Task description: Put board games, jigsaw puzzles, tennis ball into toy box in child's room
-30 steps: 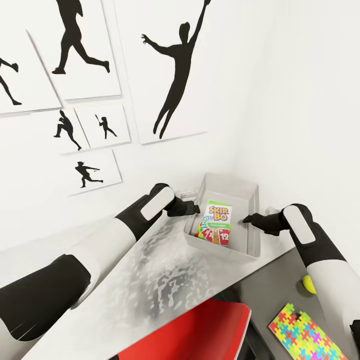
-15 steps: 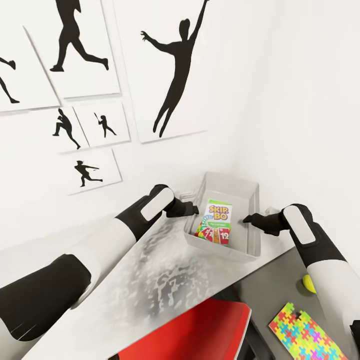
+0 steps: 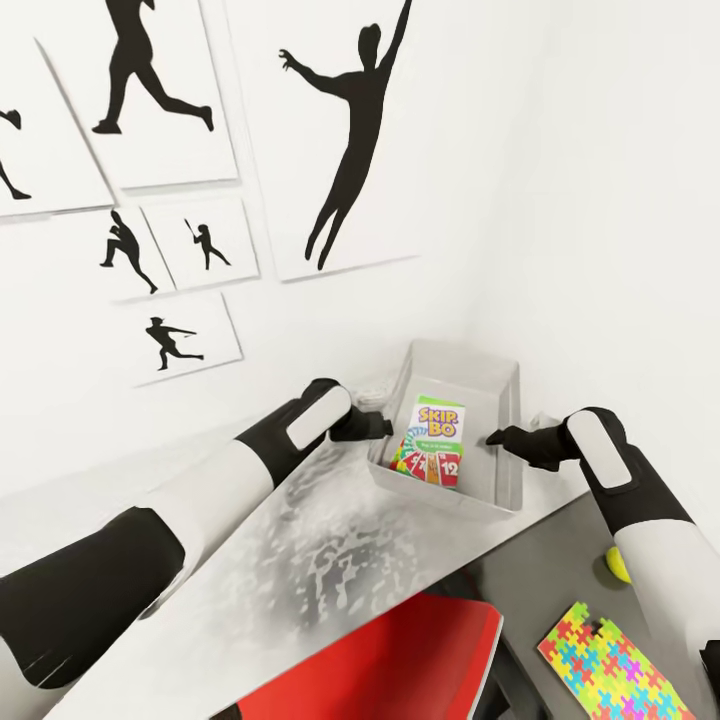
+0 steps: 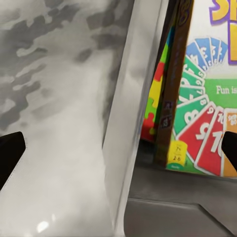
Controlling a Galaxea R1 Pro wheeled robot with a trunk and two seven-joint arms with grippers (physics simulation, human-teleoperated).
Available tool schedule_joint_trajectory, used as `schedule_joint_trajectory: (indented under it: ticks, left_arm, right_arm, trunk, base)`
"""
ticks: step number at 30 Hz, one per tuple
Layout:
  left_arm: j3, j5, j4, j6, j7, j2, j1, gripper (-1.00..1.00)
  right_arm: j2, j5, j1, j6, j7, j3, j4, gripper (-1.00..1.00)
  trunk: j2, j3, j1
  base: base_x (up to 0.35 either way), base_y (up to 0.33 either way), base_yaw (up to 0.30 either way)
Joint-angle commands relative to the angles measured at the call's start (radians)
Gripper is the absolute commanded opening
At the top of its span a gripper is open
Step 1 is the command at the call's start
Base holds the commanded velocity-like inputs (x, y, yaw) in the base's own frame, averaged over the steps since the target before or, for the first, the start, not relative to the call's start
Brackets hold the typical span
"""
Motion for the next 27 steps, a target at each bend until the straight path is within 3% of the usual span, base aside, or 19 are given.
schedule_joint_trajectory:
  ticks: [1,17,27]
  left_arm:
    - [-0.015,0.011,0.001,-0.008,0.009,0.0,-0.001,1.0]
    - [-0.041,0.011,0.004,-0.024,0.008,0.0,-0.001,1.0]
    - [-0.044,0.009,0.023,-0.026,-0.015,0.0,-0.001,1.0]
  right_arm:
    - [-0.002,-0.01,-0.001,0.001,-0.01,0.003,-0.002,1.0]
    - [-0.009,-0.014,-0.001,0.001,-0.01,0.002,-0.008,1.0]
    - [-0.042,-0.021,0.0,0.001,-0.009,0.003,-0.015,1.0]
  trunk:
    - [-0.002,-0.002,0.001]
    - [-0.002,-0.003,0.001]
    - [-0.002,-0.003,0.001]
  base:
    - [0.0,0.0,0.0]
    - [0.0,0.0,0.0]
    - [0.0,0.0,0.0]
